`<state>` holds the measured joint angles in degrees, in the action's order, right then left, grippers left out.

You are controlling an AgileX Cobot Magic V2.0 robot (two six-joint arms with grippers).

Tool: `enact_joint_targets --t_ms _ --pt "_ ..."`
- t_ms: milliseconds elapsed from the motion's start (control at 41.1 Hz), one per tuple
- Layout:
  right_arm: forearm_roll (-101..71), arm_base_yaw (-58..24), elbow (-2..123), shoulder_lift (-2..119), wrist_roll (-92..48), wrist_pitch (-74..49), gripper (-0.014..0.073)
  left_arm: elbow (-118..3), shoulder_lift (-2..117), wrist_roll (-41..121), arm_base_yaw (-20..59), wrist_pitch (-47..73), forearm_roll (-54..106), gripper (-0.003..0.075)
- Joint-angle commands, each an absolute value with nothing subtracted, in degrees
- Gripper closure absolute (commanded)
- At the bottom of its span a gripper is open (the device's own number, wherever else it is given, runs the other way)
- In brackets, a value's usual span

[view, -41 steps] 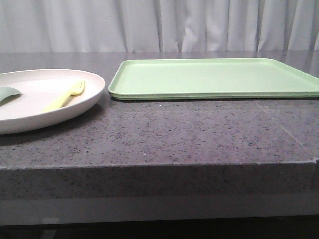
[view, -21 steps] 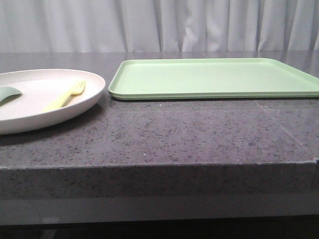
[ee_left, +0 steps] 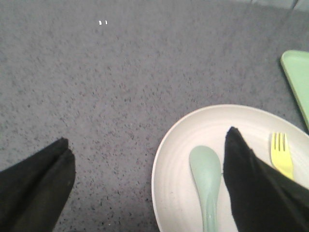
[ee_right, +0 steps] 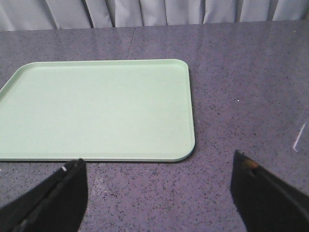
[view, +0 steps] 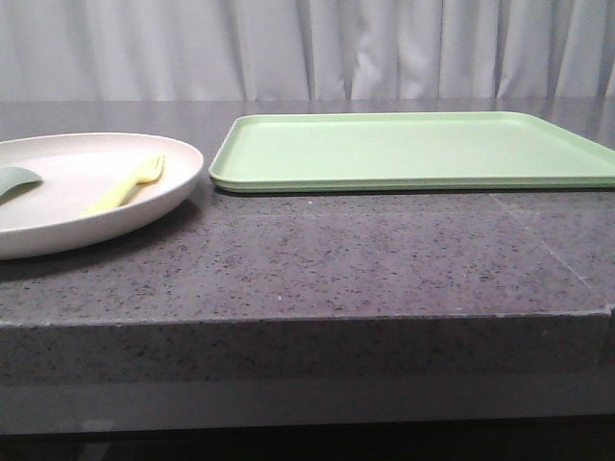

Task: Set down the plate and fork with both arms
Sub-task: 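Move the left gripper to the cream plate rim and grip it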

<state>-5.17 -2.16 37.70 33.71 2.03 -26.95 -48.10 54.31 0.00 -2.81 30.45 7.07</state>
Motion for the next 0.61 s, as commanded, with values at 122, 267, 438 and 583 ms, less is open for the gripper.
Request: enact_joint_targets --t_ms 122,267,438,583 --pt "-5.2 -1.9 39.7 34.1 1.6 -23.0 -0.0031 -62.0 67.1 0.3 -2.7 44.4 7.0 0.0124" --pt "-5.2 -1.9 39.7 34.1 1.6 -23.0 -0.0031 -66.2 74.3 1.6 -2.6 50.0 7.2 0.0147" --pt "-5.2 -1.9 39.7 34.1 1.6 -23.0 -0.0031 -66.5 79.3 1.6 -1.6 51.0 7.2 0.0174" --pt "-5.2 -1.9 39.7 34.1 1.6 -23.0 -0.0031 -66.5 82.7 1.6 -1.5 50.7 7.2 0.0174"
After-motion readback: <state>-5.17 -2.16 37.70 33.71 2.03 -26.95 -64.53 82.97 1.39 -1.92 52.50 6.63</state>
